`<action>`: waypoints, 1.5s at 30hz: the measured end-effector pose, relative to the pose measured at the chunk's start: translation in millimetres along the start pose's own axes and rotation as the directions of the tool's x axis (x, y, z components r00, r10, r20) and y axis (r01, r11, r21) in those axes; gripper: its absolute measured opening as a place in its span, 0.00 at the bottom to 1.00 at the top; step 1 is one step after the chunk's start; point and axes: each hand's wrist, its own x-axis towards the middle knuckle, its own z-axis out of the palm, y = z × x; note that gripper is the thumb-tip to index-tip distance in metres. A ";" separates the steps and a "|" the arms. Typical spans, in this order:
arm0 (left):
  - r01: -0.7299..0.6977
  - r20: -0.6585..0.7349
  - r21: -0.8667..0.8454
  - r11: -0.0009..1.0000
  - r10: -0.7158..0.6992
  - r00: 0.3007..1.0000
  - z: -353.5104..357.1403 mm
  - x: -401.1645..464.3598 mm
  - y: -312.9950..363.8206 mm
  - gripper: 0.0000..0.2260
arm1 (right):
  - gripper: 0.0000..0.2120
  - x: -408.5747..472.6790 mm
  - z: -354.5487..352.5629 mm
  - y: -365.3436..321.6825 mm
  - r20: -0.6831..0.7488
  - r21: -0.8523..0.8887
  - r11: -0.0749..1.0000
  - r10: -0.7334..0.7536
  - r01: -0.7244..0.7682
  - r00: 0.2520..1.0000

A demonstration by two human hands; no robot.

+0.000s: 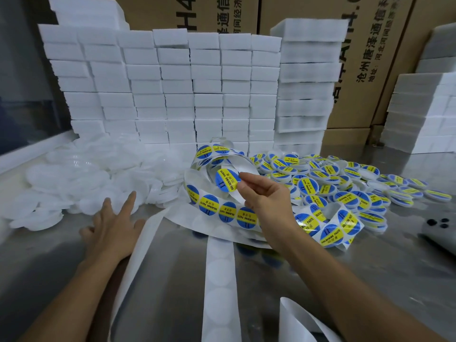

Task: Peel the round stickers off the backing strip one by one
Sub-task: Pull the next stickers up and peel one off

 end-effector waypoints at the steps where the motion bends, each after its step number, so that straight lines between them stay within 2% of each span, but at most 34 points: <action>1: -0.007 0.006 0.006 1.000 0.007 1.000 0.2 1.5 -0.8 0.27 | 0.10 0.6 -0.5 0.1 0.000 -0.004 1.000 -0.015 0.015 1.000; 4: -0.039 -0.010 0.013 0.999 0.039 0.999 -0.5 3.5 -1.3 0.22 | 0.09 1.8 -1.8 0.4 -0.005 0.008 0.999 -0.042 0.042 0.999; 8: -0.041 -0.108 -0.032 0.999 0.037 0.993 -3.0 1.6 3.0 0.15 | 0.05 2.6 -2.5 1.4 -0.012 -0.010 0.998 -0.059 0.059 0.998; 12: -0.036 -0.209 -0.086 0.996 0.017 0.978 -4.3 1.2 4.0 0.05 | 0.07 1.8 -2.5 0.9 0.007 -0.038 0.995 -0.088 0.088 0.996; 17: -0.071 -0.266 -0.076 0.995 0.048 0.963 -4.3 -1.9 5.6 0.06 | 0.07 0.7 -0.7 1.0 -0.007 -0.121 0.986 -0.115 0.114 0.993; 23: -0.195 -0.400 -0.105 0.975 0.138 0.906 -8.5 -9.1 14.4 0.06 | 0.06 -3.7 2.0 -0.3 -0.005 -0.153 0.982 -0.114 0.112 0.993; 26: -0.306 -0.498 -0.090 0.948 0.224 0.838 -14.1 -15.8 27.6 0.12 | 0.05 -4.9 1.7 -2.3 -0.002 -0.157 0.981 -0.118 0.116 0.993; 29: -0.430 -0.605 -0.005 0.903 0.339 0.720 -20.3 -21.7 40.6 0.18 | 0.09 -7.3 4.3 -4.6 0.049 -0.085 0.992 -0.084 0.088 0.995; 33: -0.602 -0.679 0.212 0.770 0.559 0.476 -22.8 -31.1 53.3 0.22 | 0.11 -10.8 10.7 -6.0 0.127 -0.019 0.998 -0.057 0.060 0.990; 37: -0.714 -0.600 0.385 0.585 0.747 0.288 -21.9 -40.4 72.0 0.16 | 0.15 -13.3 15.1 -6.4 0.180 0.022 1.000 -0.022 0.019 0.983; 39: -0.735 -0.550 0.413 0.538 0.790 0.269 -17.0 -45.2 77.8 0.18 | 0.16 -14.5 15.3 -5.4 0.166 0.030 0.999 -0.023 0.018 0.986; 41: -0.771 -0.510 0.352 0.530 0.800 0.317 -10.7 -49.7 80.2 0.21 | 0.16 -14.3 14.1 -5.0 0.148 0.039 0.999 -0.029 0.023 0.989; 45: -0.784 -0.536 0.357 0.509 0.798 0.274 -17.2 -48.7 81.3 0.18 | 0.17 -12.0 10.9 -7.5 0.106 0.059 0.998 -0.029 0.023 0.994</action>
